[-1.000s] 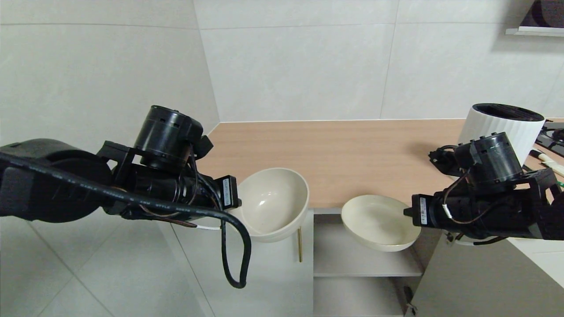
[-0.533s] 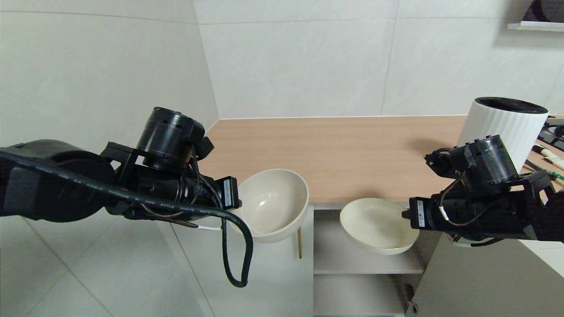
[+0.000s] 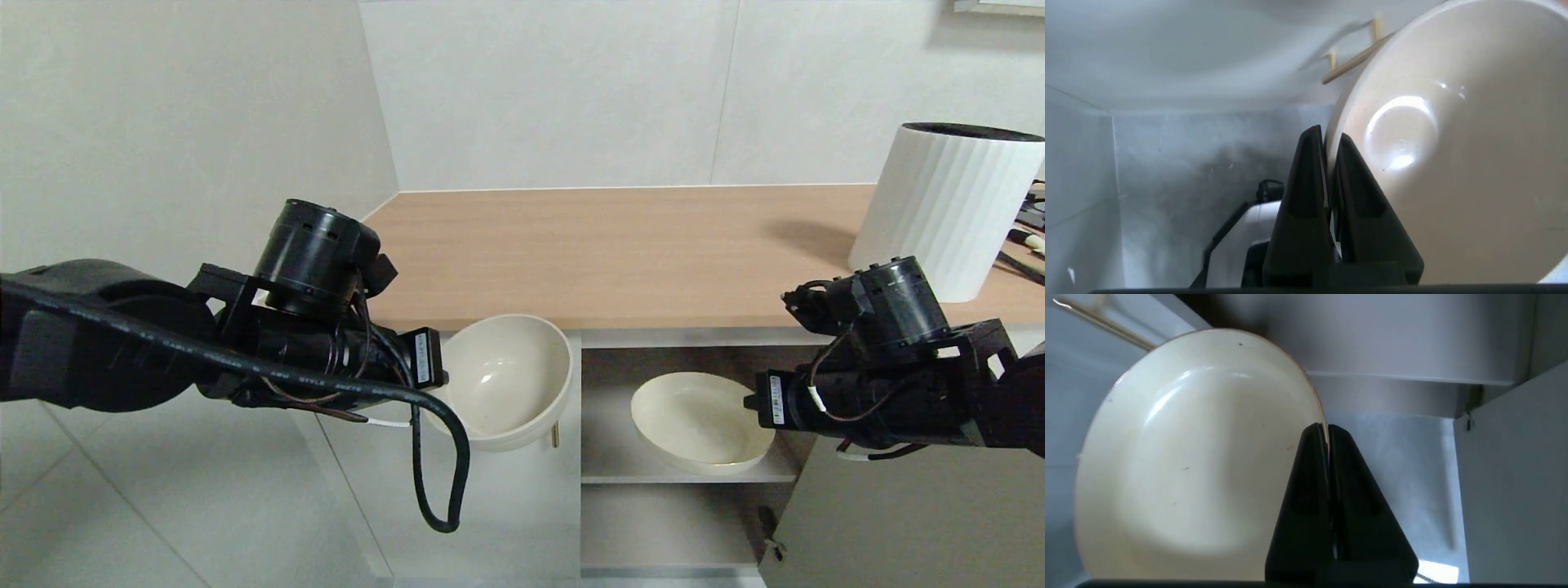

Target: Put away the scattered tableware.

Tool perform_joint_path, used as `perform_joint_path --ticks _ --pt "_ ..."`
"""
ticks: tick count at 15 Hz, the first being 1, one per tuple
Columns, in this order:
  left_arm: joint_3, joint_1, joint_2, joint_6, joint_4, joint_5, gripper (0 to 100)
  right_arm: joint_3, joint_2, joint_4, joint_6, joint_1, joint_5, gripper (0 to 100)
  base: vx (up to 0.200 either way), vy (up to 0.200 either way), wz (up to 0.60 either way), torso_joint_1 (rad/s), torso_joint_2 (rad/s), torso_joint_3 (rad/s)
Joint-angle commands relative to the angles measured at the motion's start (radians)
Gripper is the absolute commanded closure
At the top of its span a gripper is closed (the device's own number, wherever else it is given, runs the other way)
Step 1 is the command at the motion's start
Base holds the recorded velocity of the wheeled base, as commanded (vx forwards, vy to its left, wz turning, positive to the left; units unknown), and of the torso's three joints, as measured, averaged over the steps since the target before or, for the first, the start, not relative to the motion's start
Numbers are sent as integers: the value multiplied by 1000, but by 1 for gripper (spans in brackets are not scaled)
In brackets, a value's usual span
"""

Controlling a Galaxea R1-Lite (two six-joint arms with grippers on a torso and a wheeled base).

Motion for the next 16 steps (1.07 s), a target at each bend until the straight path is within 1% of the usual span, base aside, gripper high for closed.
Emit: perform_joint_path --ticks 1,9,11,16 --pt "1 0 3 0 0 0 100 0 13 0 0 0 -1 100 0 0 0 -173 476 290" --pt "-1 0 5 -2 0 -2 100 0 33 0 0 0 -1 100 0 0 0 -139 452 307" --pt "-1 0 5 -2 0 -2 100 0 39 0 -1 0 -1 100 0 0 0 -41 181 137" --pt "-1 0 5 -2 0 -3 100 -8 72 -8 -1 -1 -4 100 0 0 0 -3 26 17"
